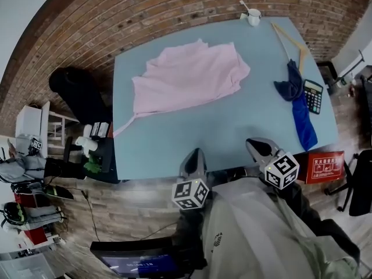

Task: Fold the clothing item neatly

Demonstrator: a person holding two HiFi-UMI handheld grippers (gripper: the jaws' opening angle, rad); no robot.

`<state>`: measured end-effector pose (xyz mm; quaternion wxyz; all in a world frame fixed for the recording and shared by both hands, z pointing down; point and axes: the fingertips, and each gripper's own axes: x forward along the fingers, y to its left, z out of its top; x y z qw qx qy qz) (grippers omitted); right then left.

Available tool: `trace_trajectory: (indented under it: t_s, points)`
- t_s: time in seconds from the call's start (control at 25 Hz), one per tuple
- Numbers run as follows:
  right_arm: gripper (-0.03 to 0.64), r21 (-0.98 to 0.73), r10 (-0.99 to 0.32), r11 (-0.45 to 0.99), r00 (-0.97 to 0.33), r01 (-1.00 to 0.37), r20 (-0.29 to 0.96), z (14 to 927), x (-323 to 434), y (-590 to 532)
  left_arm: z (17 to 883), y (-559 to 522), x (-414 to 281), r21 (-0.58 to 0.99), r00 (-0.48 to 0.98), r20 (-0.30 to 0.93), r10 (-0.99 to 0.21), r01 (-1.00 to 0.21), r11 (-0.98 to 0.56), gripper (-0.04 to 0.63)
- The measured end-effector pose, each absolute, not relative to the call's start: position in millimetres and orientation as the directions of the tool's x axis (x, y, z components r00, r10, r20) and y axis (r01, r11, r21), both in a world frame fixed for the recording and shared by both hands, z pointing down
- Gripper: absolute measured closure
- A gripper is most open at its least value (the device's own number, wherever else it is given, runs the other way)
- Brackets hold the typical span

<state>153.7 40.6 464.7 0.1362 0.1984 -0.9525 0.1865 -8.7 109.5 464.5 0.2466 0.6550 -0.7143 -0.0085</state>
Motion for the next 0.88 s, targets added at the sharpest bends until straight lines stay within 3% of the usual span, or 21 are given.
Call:
trace_trajectory:
  t_s: [0.64,0.88]
  points:
    - [0.615,-0.332,-0.273,0.853,-0.886,-0.403,0.376,486.5,154.1,67.5,488.6,156.1,-12.6,0.337,-0.098,0.406,-0.909,-0.908,0.248,0.588]
    - [0.615,-0.304,-0.312,0.844,-0.865,-0.442,0.393,488.7,136.2,58.1,490.1,139.4,-34.4,0.342,-0.047,0.385,-0.922,-0.92,0.19,0.588]
